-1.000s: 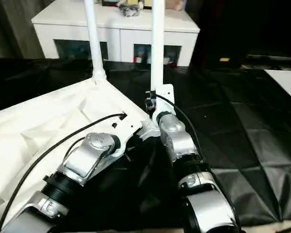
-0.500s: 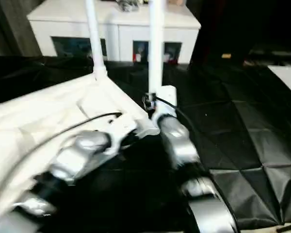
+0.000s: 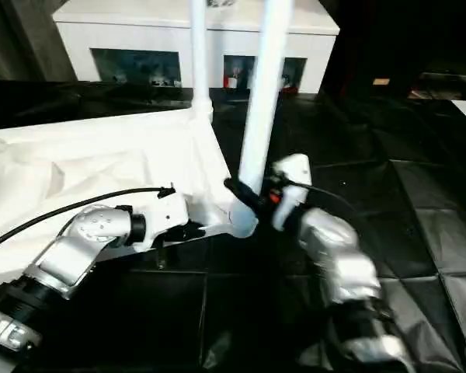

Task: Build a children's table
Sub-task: Insert table leg to table base

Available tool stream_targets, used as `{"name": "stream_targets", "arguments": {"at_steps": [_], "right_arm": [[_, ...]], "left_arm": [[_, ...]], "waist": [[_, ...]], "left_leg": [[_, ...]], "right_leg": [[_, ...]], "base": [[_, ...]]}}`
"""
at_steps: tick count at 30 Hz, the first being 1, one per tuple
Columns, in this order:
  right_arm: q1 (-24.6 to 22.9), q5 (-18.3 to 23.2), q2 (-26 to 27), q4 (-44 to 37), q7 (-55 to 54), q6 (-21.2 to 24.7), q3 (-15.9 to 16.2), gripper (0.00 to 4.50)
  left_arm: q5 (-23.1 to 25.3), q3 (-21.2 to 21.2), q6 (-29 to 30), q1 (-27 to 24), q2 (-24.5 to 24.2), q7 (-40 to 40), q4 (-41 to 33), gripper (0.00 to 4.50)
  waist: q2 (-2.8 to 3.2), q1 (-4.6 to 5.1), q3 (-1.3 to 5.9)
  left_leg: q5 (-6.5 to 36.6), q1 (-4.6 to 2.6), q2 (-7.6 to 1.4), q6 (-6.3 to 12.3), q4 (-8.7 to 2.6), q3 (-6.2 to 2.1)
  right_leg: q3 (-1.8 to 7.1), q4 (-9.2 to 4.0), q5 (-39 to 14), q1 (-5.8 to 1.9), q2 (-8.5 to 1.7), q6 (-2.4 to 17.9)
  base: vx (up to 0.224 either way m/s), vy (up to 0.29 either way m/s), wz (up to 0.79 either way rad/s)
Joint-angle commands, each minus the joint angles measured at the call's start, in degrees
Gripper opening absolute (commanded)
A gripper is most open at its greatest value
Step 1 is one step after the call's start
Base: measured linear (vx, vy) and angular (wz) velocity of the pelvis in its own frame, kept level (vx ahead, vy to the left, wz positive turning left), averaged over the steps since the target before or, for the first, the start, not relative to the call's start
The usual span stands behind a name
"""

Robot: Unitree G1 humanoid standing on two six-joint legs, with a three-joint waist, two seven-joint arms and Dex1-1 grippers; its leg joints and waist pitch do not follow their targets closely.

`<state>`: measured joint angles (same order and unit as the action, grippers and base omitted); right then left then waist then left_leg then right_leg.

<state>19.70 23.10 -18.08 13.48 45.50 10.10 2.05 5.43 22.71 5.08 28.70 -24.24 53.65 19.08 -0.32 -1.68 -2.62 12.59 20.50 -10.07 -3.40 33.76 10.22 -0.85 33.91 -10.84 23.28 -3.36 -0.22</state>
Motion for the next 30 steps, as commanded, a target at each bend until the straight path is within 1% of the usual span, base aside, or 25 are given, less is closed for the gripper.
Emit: {"name": "stream_targets", "arguments": {"at_steps": [1, 3, 4, 5, 6, 8, 9, 10, 11, 12, 13, 14, 15, 16, 17, 18, 19, 20, 21, 23, 24, 25, 27, 29, 30], "right_arm": [[-1.6, 0.3, -1.2, -0.1, 1.3, 1.7, -0.8, 1.83], [-1.8, 0.6, -1.4, -0.1, 1.7, 1.6, -1.2, 1.83], [-1.9, 0.4, -1.4, 0.6, 1.5, 0.4, -1.9, 1.83], [-1.8, 0.7, -1.3, 1.0, 1.3, 0.2, -2.4, 1.83], [-1.7, 1.2, -1.1, 1.2, 1.1, 0.4, -2.8, 1.83], [-1.2, 3.0, -0.4, 0.5, 0.9, 2.0, -3.7, 1.83], [-0.9, 4.4, -0.1, -1.0, 1.0, 3.5, -3.9, 1.83], [-0.8, 5.0, 0.1, -1.8, 1.1, 4.1, -3.9, 1.83], [-0.6, 5.8, 0.1, -2.9, 1.5, 5.1, -3.9, 1.83], [-0.3, 6.7, 0.0, -4.0, 1.9, 6.2, -3.9, 1.83], [-0.2, 7.2, 0.0, -4.6, 2.3, 6.9, -3.9, 1.83], [-0.2, 7.2, 0.0, -4.6, 2.3, 6.9, -3.9, 1.83], [0.3, 8.5, -1.2, -7.5, 4.2, 9.1, -3.2, 1.83], [0.4, 8.8, -1.8, -8.6, 5.0, 9.8, -2.8, 1.83], [0.5, 9.0, -2.3, -9.4, 5.8, 10.3, -2.5, 1.83], [0.5, 9.1, -2.6, -9.9, 6.2, 10.6, -2.2, 1.83], [0.6, 9.2, -3.0, -10.7, 6.9, 11.2, -1.8, 1.83], [0.8, 9.4, -3.5, -11.8, 7.7, 12.1, -1.3, 1.83], [0.8, 9.4, -3.5, -11.8, 7.7, 12.1, -1.3, 1.83], [1.1, 9.5, -3.8, -12.8, 8.1, 13.0, -0.5, 1.83], [1.4, 9.5, -3.7, -13.1, 8.2, 13.3, -0.1, 1.83], [1.8, 8.8, -3.5, -13.3, 8.3, 13.2, 0.7, 1.83], [2.1, 8.1, -3.6, -13.6, 8.5, 13.1, 1.4, 1.83], [2.5, 7.7, -3.5, -13.9, 8.5, 13.2, 2.0, 1.83], [2.6, 7.6, -3.5, -14.0, 8.4, 13.3, 2.1, 1.83]], "left_arm": [[1.5, -1.0, -1.2, 0.4, -1.3, -0.5, 1.4, 0.00], [1.5, -1.2, -1.5, 0.5, -1.2, -0.7, 1.8, 0.00], [1.4, -1.2, -1.9, 0.5, -1.3, -0.6, 2.0, 0.00], [1.3, -1.2, -2.2, 0.5, -1.3, -0.5, 2.0, 0.00], [1.1, -1.3, -2.4, 0.4, -1.2, -0.4, 1.8, 0.00], [0.4, -1.7, -3.2, 0.3, -0.9, -0.6, 1.6, 0.00], [0.1, -2.3, -3.9, 0.5, -0.6, -1.5, 1.4, 0.00], [-0.1, -2.6, -4.1, 0.5, -0.4, -2.0, 1.3, 0.00], [-0.9, -3.3, -3.9, 0.8, 0.0, -2.4, 1.1, 0.00], [-2.9, -4.4, -2.1, 1.0, 0.4, -1.3, 0.5, 0.00], [-4.4, -5.1, -0.7, 1.1, 0.7, -0.4, 0.2, 0.28], [-4.4, -5.1, -0.7, 1.1, 0.7, -0.4, 0.2, 0.45], [-14.2, -10.7, 5.3, 1.9, 1.9, 3.5, -3.2, 0.57], [-18.3, -13.0, 7.8, 2.2, 2.3, 5.0, -4.7, 0.57], [-21.7, -15.1, 9.7, 2.7, 2.6, 5.9, -5.6, 0.64], [-24.1, -16.6, 11.3, 3.3, 2.9, 6.2, -6.0, 0.78], [-28.2, -19.0, 14.0, 4.3, 3.5, 6.6, -6.6, 1.00], [-33.1, -21.9, 16.9, 5.8, 4.3, 6.6, -7.3, 1.00], [-33.1, -21.9, 16.9, 5.8, 4.3, 6.6, -7.3, 0.99], [-37.7, -24.1, 20.2, 7.4, 5.6, 6.3, -8.3, 1.29], [-40.2, -24.8, 22.2, 8.3, 6.9, 6.0, -9.1, 1.29], [-42.5, -25.0, 24.5, 9.0, 8.4, 5.8, -10.1, 1.42], [-44.1, -25.0, 26.8, 9.3, 9.4, 5.4, -11.3, 1.46], [-43.2, -23.7, 27.6, 9.3, 10.1, 5.5, -11.6, 1.66], [-42.8, -23.1, 27.9, 9.3, 10.2, 5.6, -11.7, 1.76]], "waist": [[-0.13, -0.01, 3.13], [-0.17, 0.12, 3.00], [-0.23, 0.21, 2.95], [-0.10, 0.17, 2.99], [-0.18, 0.29, 3.01], [-0.07, 0.28, 3.12], [-0.07, 0.28, 3.16], [-0.07, 0.28, 3.16], [0.06, 0.17, 3.39], [0.29, 0.09, 3.44], [0.18, 0.00, 3.59], [0.18, -0.04, 3.63], [0.31, -0.18, 3.69], [0.24, -0.65, 4.08], [0.20, -0.78, 4.12], [0.00, -0.90, 3.93], [-0.14, -1.05, 3.52], [-0.09, -1.08, 3.43], [-0.18, -1.33, 3.38], [-0.37, -1.46, 3.14], [-0.31, -1.54, 3.12], [-0.17, -1.66, 3.19], [-0.21, -1.75, 3.27], [-0.20, -1.71, 3.31], [-0.34, -1.68, 3.28]], "left_leg": [[5.1, -0.20, -2.89, 4.54, -3.87, -0.47], [7.4, -0.34, -2.91, 3.67, -3.94, -0.48], [8.1, -0.35, -2.92, 3.10, -3.96, -0.52], [8.2, -0.44, -2.91, 2.92, -3.94, -0.50], [8.1, -0.36, -2.90, 2.68, -3.95, -0.54], [7.0, -0.36, -2.88, 2.77, -3.85, -0.57], [5.8, -0.28, -2.81, 3.28, -3.73, -0.56], [5.8, -0.28, -2.81, 3.28, -3.73, -0.56], [3.5, -0.35, -2.87, 4.20, -3.52, -0.58], [2.1, -0.31, -2.86, 4.65, -3.45, -0.63], [1.3, -0.41, -2.85, 5.10, -3.28, -0.56], [1.0, -0.46, -2.79, 5.33, -3.22, -0.48], [0.1, -0.42, -2.71, 5.56, -3.09, -0.41], [-1.5, -0.42, -2.69, 5.72, -2.83, -0.45], [-2.3, -0.37, -2.71, 5.87, -2.71, -0.39], [-2.8, -0.15, -2.54, 6.59, -2.51, -0.23], [-0.9, -0.05, -2.39, 6.57, -2.51, -0.09], [0.5, -0.19, -2.41, 6.34, -2.56, -0.05], [2.0, -0.26, -2.41, 5.83, -2.61, -0.08], [3.5, -0.29, -2.56, 5.13, -2.79, -0.09], [3.9, -0.38, -2.59, 4.51, -2.85, -0.13], [3.8, -0.46, -2.57, 3.82, -2.77, -0.07], [3.0, -0.31, -2.57, 3.56, -2.74, -0.18], [2.4, -0.12, -2.49, 3.94, -2.66, -0.27], [2.7, -0.07, -2.41, 4.12, -2.64, -0.28]], "right_leg": [[1.97, -2.53, 1.8, -3.33, -4.11, 16.7], [2.05, -2.94, -2.9, -3.15, -4.16, 16.3], [2.05, -3.11, -5.1, -3.03, -4.12, 15.9], [2.07, -3.18, -5.7, -2.97, -4.12, 15.8], [2.05, -3.14, -6.0, -2.97, -4.06, 15.7], [2.02, -2.88, -4.8, -3.01, -4.00, 15.9], [2.04, -2.69, -3.0, -3.14, -3.93, 16.1], [2.04, -2.69, -3.0, -3.14, -3.93, 16.1], [1.96, -2.20, 0.8, -3.25, -3.86, 16.7], [1.87, -1.91, 3.0, -3.24, -3.84, 17.2], [1.83, -1.75, 4.8, -3.20, -3.78, 17.6], [1.86, -1.65, 5.6, -3.20, -3.79, 17.9], [1.87, -1.39, 7.1, -3.23, -3.76, 18.5], [1.84, -0.96, 9.7, -3.40, -3.83, 19.7], [1.86, -0.77, 11.3, -3.34, -3.76, 20.2], [1.81, -0.61, 12.8, -3.13, -3.55, 20.7], [1.77, -0.84, 10.4, -2.96, -3.55, 20.8], [1.77, -0.96, 8.4, -2.94, -3.60, 20.6], [1.78, -1.17, 5.1, -3.03, -3.71, 20.2], [1.81, -1.47, 1.2, -2.98, -3.71, 19.0], [1.82, -1.62, -0.8, -2.94, -3.72, 18.4], [1.84, -1.58, -1.0, -2.86, -3.70, 18.3], [1.81, -1.46, -0.2, -2.93, -3.60, 18.1], [1.79, -1.49, 0.6, -3.06, -3.57, 17.4], [1.82, -1.61, 0.1, -3.15, -3.59, 16.7]], "base": [[0.000, 0.000, 0.00], [0.000, 0.000, 0.00], [0.000, 0.000, 0.00], [0.000, 0.000, 0.00], [0.000, 0.000, 0.00], [0.000, 0.000, 0.00], [0.000, 0.000, 0.00], [0.000, 0.000, 0.00], [0.000, 0.000, 0.00], [0.000, 0.000, 0.00], [0.000, 0.000, 0.00], [0.000, 0.000, 0.00], [0.000, 0.000, 0.00], [0.000, 0.000, 0.00], [0.000, 0.000, 0.00], [0.000, 0.000, 0.00], [0.000, 0.000, 0.00], [0.000, 0.000, 0.00], [0.000, 0.000, 0.00], [0.000, 0.000, 0.00], [0.000, 0.000, 0.00], [0.000, 0.000, 0.00], [0.000, 0.000, 0.00], [0.000, 0.000, 0.00], [0.000, 0.000, 0.00]]}}
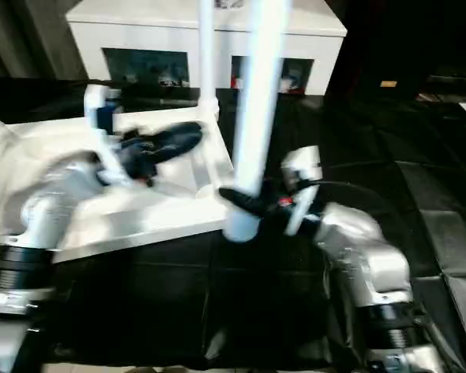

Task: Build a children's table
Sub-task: Insert table leg to table base

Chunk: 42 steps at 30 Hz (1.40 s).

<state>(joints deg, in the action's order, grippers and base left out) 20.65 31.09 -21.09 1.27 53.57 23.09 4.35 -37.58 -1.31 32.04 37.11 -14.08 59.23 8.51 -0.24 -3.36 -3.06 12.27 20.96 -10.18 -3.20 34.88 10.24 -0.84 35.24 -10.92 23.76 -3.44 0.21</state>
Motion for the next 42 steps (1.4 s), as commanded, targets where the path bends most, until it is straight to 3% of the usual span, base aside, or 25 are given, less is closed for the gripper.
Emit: {"name": "stream_targets", "arguments": {"at_steps": [1, 13, 19, 21, 23, 26, 33, 38, 39, 42], "right_arm": [[1.9, -0.4, -0.4, -2.1, 0.3, 0.5, 0.0, 1.83], [2.8, -2.1, -0.9, -2.6, 0.7, 1.0, 2.2, 1.83], [2.8, -3.8, -1.3, -2.5, 1.4, 0.6, 3.4, 1.83], [2.9, -4.1, -1.3, -2.4, 1.4, 0.4, 3.6, 1.83], [2.9, -4.4, -1.2, -2.3, 1.3, 0.2, 3.7, 1.83], [3.0, -4.6, -1.1, -2.2, 1.1, 0.1, 3.7, 1.83], [3.2, -5.2, -0.9, -1.9, 0.8, -0.3, 3.8, 1.83], [3.3, -6.0, -0.9, -1.5, 0.7, -0.9, 4.0, 1.83], [3.5, -6.0, -0.8, -1.3, 0.4, -0.8, 3.9, 2.39], [3.8, -5.1, -0.4, -1.1, 0.5, 0.3, 3.6, 2.59]], "left_arm": [[0.4, 1.4, 1.0, 0.9, 0.6, -0.3, -1.1, 1.76], [-3.4, 3.2, 6.3, 0.3, 1.9, 0.5, -5.1, 2.74], [3.4, 5.7, -0.8, 0.0, 1.9, -0.7, -4.0, 3.34], [3.9, 5.5, -1.2, 0.2, 2.2, -1.7, -3.4, 3.34], [3.8, 5.3, -1.2, 0.4, 2.2, -1.8, -3.1, 2.96], [3.0, 5.0, -0.1, 0.6, 2.1, -1.7, -3.3, 2.96], [3.7, 5.4, -1.1, 0.5, 2.0, -1.2, -2.5, 2.13], [4.2, 5.6, -1.5, 0.7, 1.8, -1.4, -2.2, 1.91], [4.6, 5.9, -1.6, 0.8, 1.5, -1.3, -2.2, 1.87], [5.4, 6.8, -2.0, 1.0, 0.9, -0.7, -2.4, 1.85]], "waist": [[-0.18, 0.02, 3.73], [-0.32, -0.03, 4.02], [-0.31, -0.04, 3.99], [-0.30, -0.04, 4.01], [-0.35, -0.08, 4.03], [-0.26, -0.02, 4.05], [-0.20, -0.03, 4.10], [-0.24, -0.05, 4.09], [-0.36, -0.04, 4.08], [-0.21, -0.01, 4.09]], "left_leg": [[3.1, -0.55, -2.27, 3.81, -3.77, -0.33], [1.2, -0.46, -2.22, 4.56, -3.48, -0.39], [1.8, -0.62, -2.30, 4.31, -3.47, -0.44], [1.5, -0.47, -2.27, 4.10, -3.47, -0.47], [1.3, -0.44, -2.28, 4.05, -3.47, -0.51], [1.8, -0.43, -2.20, 4.08, -3.43, -0.50], [1.9, -0.55, -2.25, 4.09, -3.38, -0.52], [2.3, -0.49, -2.23, 3.90, -3.36, -0.51], [2.3, -0.50, -2.22, 3.92, -3.37, -0.49], [2.5, -0.56, -2.23, 3.73, -3.40, -0.55]], "right_leg": [[1.83, -3.06, -0.4, -3.63, -3.53, 15.9], [1.70, -2.57, 3.0, -3.83, -3.37, 16.7], [1.75, -2.85, 1.0, -3.83, -3.43, 15.7], [1.74, -2.74, 1.5, -3.91, -3.46, 15.7], [1.73, -2.65, 2.1, -3.95, -3.50, 15.9], [1.71, -2.64, 2.0, -3.94, -3.42, 16.0], [1.68, -2.58, 2.1, -3.85, -3.37, 16.2], [1.71, -2.63, 1.5, -3.88, -3.44, 16.1], [1.71, -2.67, 1.4, -3.88, -3.43, 16.1], [1.67, -2.63, 0.8, -3.81, -3.39, 15.9]], "base": [[0.000, 0.000, 0.00], [0.000, 0.000, 0.00], [0.000, 0.000, 0.00], [0.000, 0.000, 0.00], [0.000, 0.000, 0.00], [0.000, 0.000, 0.00], [0.000, 0.000, 0.00], [0.000, 0.000, 0.00], [0.000, 0.000, 0.00], [0.000, 0.000, 0.00]]}}
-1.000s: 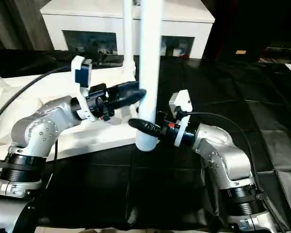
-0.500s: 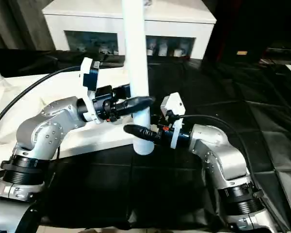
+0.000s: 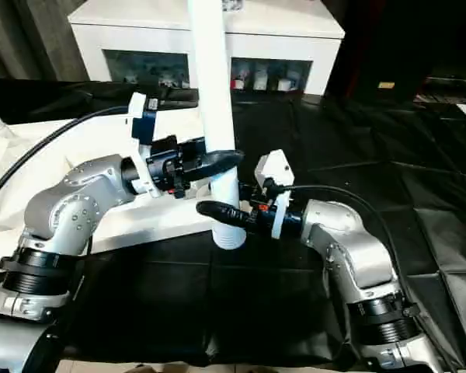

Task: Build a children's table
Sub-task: Insert table leg to table base

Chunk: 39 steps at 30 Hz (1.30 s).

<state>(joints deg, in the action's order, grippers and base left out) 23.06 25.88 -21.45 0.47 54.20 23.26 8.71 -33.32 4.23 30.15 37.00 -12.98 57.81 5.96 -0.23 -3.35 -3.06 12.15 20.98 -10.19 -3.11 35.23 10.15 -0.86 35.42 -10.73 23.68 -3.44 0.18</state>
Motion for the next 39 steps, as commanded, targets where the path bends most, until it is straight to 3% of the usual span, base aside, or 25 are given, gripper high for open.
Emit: {"name": "stream_targets", "arguments": {"at_steps": [1, 3, 5, 7, 10, 25, 39], "right_arm": [[1.5, 0.3, 0.0, -0.2, -0.1, 0.4, -0.8, 2.59], [1.6, 0.6, -0.2, -0.4, 0.2, 1.1, -0.7, 2.97], [1.6, 0.7, -0.8, -1.0, 0.5, 2.0, -0.5, 2.97], [1.5, 0.7, -1.4, -1.5, 0.7, 2.8, -0.5, 3.35], [1.5, 0.4, -2.2, -1.8, 1.2, 3.8, -0.1, 3.52], [1.2, -0.2, -4.1, -1.7, 2.9, 7.6, 2.5, 3.62], [1.9, -0.5, -3.9, -0.5, 3.0, 7.7, 2.9, 2.24]], "left_arm": [[1.4, 1.6, -0.2, 1.1, -0.3, 0.8, 0.0, 1.85], [2.1, 2.3, -0.6, 1.2, -0.7, 1.3, 0.0, 1.85], [2.8, 3.0, -1.1, 1.4, -1.2, 2.0, 0.0, 1.85], [3.4, 3.5, -1.5, 1.6, -1.5, 2.5, 0.1, 1.84], [3.3, 3.7, -1.5, 1.8, -1.5, 2.7, 0.2, 1.84], [3.2, 4.1, -1.2, 2.4, -1.8, 4.8, 0.2, 1.84], [3.3, 4.1, -1.3, 2.3, -2.0, 5.5, 0.3, 1.84]], "waist": [[-0.17, -0.04, 4.08], [-0.20, -0.05, 4.09], [-0.17, -0.04, 4.09], [-0.09, -0.05, 4.09], [-0.10, -0.06, 4.01], [-0.13, -0.09, 3.92], [-0.16, -0.08, 3.96]], "left_leg": [[2.5, -0.59, -2.22, 3.65, -3.75, -0.48], [2.3, -0.59, -2.24, 3.70, -3.72, -0.47], [2.3, -0.56, -2.22, 3.73, -3.70, -0.46], [2.3, -0.58, -2.21, 3.58, -3.71, -0.47], [3.2, -0.55, -2.17, 3.12, -3.70, -0.46], [5.0, -0.50, -2.18, 2.07, -3.69, -0.55], [4.7, -0.48, -2.17, 2.03, -3.68, -0.56]], "right_leg": [[1.69, -2.79, 0.7, -3.72, -3.39, 15.8], [1.70, -2.73, 1.2, -3.73, -3.42, 16.0], [1.73, -2.72, 1.2, -3.75, -3.43, 15.9], [1.70, -2.72, 1.3, -3.73, -3.37, 15.9], [1.74, -2.81, 0.7, -3.78, -3.39, 16.1], [1.79, -2.99, -2.6, -3.65, -3.46, 15.5], [1.78, -2.91, -1.9, -3.69, -3.46, 15.6]], "base": [[0.000, 0.000, 0.00], [0.000, 0.000, 0.00], [0.000, 0.000, 0.00], [0.000, 0.000, 0.00], [0.000, 0.000, 0.00], [0.000, 0.000, 0.00], [0.000, 0.000, 0.00]]}}
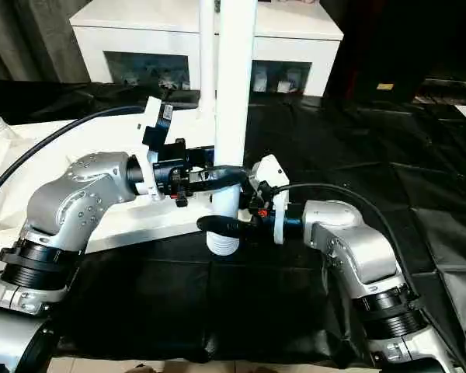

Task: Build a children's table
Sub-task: Insert table leg to table base

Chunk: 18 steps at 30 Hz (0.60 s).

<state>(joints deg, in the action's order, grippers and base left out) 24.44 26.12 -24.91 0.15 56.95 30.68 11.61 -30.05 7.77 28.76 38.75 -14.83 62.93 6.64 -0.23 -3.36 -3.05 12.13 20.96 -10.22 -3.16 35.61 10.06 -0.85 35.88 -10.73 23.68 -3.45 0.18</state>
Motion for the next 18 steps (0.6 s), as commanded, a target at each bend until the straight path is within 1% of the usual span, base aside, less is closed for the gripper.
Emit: {"name": "stream_targets", "arguments": {"at_steps": [1, 2, 5, 6, 8, 9, 10, 11, 12, 13, 14, 15, 16, 18], "right_arm": [[0.4, -0.8, -0.6, -0.2, 0.3, 0.3, 0.1, 2.13], [0.3, -0.9, -0.6, -0.2, 0.3, 0.2, 0.1, 2.05], [0.2, -1.0, -0.5, -0.2, 0.3, 0.2, 0.2, 2.00], [0.2, -1.0, -0.5, -0.2, 0.2, 0.2, 0.2, 1.93], [0.3, -1.2, -0.2, -0.1, -0.1, -0.1, 0.1, 1.91], [0.3, -1.2, -0.2, -0.1, -0.1, -0.1, 0.1, 1.90], [0.5, -1.3, 0.1, 0.1, -0.4, -0.5, -0.2, 1.89], [0.5, -1.3, 0.1, 0.2, -0.5, -0.6, -0.2, 1.88], [0.6, -1.5, 0.3, 0.4, -0.7, -0.9, -0.4, 1.88], [0.6, -1.7, 0.4, 0.5, -0.8, -1.1, -0.6, 1.88], [0.6, -1.7, 0.5, 0.6, -0.9, -1.3, -0.8, 1.88], [0.6, -1.7, 0.6, 0.6, -1.1, -1.4, -1.1, 1.87], [0.6, -1.4, 0.7, 0.6, -1.7, -1.4, -2.1, 1.87], [0.6, -1.0, 0.5, 0.5, -2.1, -1.4, -3.1, 1.87]], "left_arm": [[0.1, 0.5, 0.1, 0.6, -0.1, 0.3, -0.4, 1.84], [0.1, 0.5, 0.0, 0.6, -0.1, 0.2, -0.4, 1.84], [0.3, 0.4, -0.3, 0.6, 0.1, 0.1, -0.3, 1.84], [0.3, 0.4, -0.3, 0.6, 0.1, 0.1, -0.2, 1.84], [0.8, 0.2, -0.7, 0.8, 0.4, -0.9, 0.1, 1.84], [0.8, 0.2, -0.7, 0.8, 0.4, -0.9, 0.1, 1.84], [1.2, -0.3, 0.0, 1.4, 0.9, -2.7, 1.3, 2.19], [1.1, -0.3, 0.3, 1.4, 0.9, -2.7, 1.4, 2.40], [0.2, -0.6, 2.2, 1.7, 0.8, -2.6, 1.7, 2.54], [0.0, -0.8, 2.3, 1.8, 0.8, -2.7, 1.9, 2.54], [0.0, -1.4, 1.9, 1.9, 1.2, -3.4, 2.3, 2.54], [0.1, -1.7, 1.5, 2.0, 1.4, -3.8, 2.7, 2.71], [0.2, -2.2, 1.3, 2.1, 1.4, -4.2, 3.2, 2.86], [-0.1, -2.4, 1.9, 2.0, 1.0, -4.0, 3.0, 2.98]], "waist": [[-0.16, -0.07, 3.93], [-0.18, -0.07, 3.95], [-0.16, -0.06, 3.93], [-0.07, -0.07, 3.92], [-0.17, -0.05, 3.90], [-0.07, -0.03, 3.89], [-0.06, -0.01, 3.94], [-0.08, -0.06, 3.93], [0.00, -0.07, 3.98], [-0.11, 0.00, 3.96], [-0.09, -0.05, 3.96], [-0.13, -0.03, 3.94], [-0.04, -0.06, 3.97], [-0.01, -0.12, 4.01]], "left_leg": [[4.8, -0.45, -2.15, 2.08, -4.07, -0.46], [4.8, -0.45, -2.13, 2.10, -4.04, -0.44], [4.9, -0.45, -2.17, 1.97, -4.09, -0.47], [5.0, -0.47, -2.14, 1.95, -4.07, -0.48], [5.1, -0.46, -2.16, 1.91, -4.11, -0.48], [5.1, -0.44, -2.15, 1.86, -4.10, -0.49], [5.0, -0.43, -2.16, 1.86, -4.08, -0.50], [5.1, -0.50, -2.13, 1.84, -4.05, -0.46], [4.9, -0.47, -2.13, 1.82, -4.07, -0.49], [4.9, -0.45, -2.10, 1.76, -4.06, -0.48], [5.0, -0.49, -2.08, 1.80, -4.05, -0.48], [5.1, -0.45, -2.04, 1.85, -4.02, -0.44], [4.9, -0.44, -2.07, 1.83, -4.04, -0.49], [4.9, -0.44, -2.09, 1.81, -4.03, -0.52]], "right_leg": [[1.78, -3.39, -1.9, -3.67, -3.46, 15.6], [1.79, -3.37, -1.9, -3.68, -3.43, 15.6], [1.78, -3.40, -2.1, -3.66, -3.45, 15.6], [1.78, -3.41, -2.2, -3.64, -3.44, 15.5], [1.78, -3.45, -2.5, -3.65, -3.44, 15.5], [1.78, -3.45, -2.3, -3.64, -3.42, 15.5], [1.78, -3.47, -2.0, -3.69, -3.43, 15.6], [1.78, -3.46, -2.0, -3.64, -3.40, 15.6], [1.77, -3.41, -1.8, -3.69, -3.41, 15.7], [1.76, -3.35, -1.5, -3.66, -3.37, 15.8], [1.75, -3.40, -1.6, -3.65, -3.38, 15.8], [1.78, -3.48, -1.8, -3.68, -3.38, 15.8], [1.79, -3.42, -1.7, -3.72, -3.40, 15.8], [1.77, -3.39, -1.5, -3.75, -3.43, 15.8]], "base": [[0.000, 0.000, 0.00], [0.000, 0.000, 0.00], [0.000, 0.000, 0.00], [0.000, 0.000, 0.00], [0.000, 0.000, 0.00], [0.000, 0.000, 0.00], [0.000, 0.000, 0.00], [0.000, 0.000, 0.00], [0.000, 0.000, 0.00], [0.000, 0.000, 0.00], [0.000, 0.000, 0.00], [0.000, 0.000, 0.00], [0.000, 0.000, 0.00], [0.000, 0.000, 0.00]]}}
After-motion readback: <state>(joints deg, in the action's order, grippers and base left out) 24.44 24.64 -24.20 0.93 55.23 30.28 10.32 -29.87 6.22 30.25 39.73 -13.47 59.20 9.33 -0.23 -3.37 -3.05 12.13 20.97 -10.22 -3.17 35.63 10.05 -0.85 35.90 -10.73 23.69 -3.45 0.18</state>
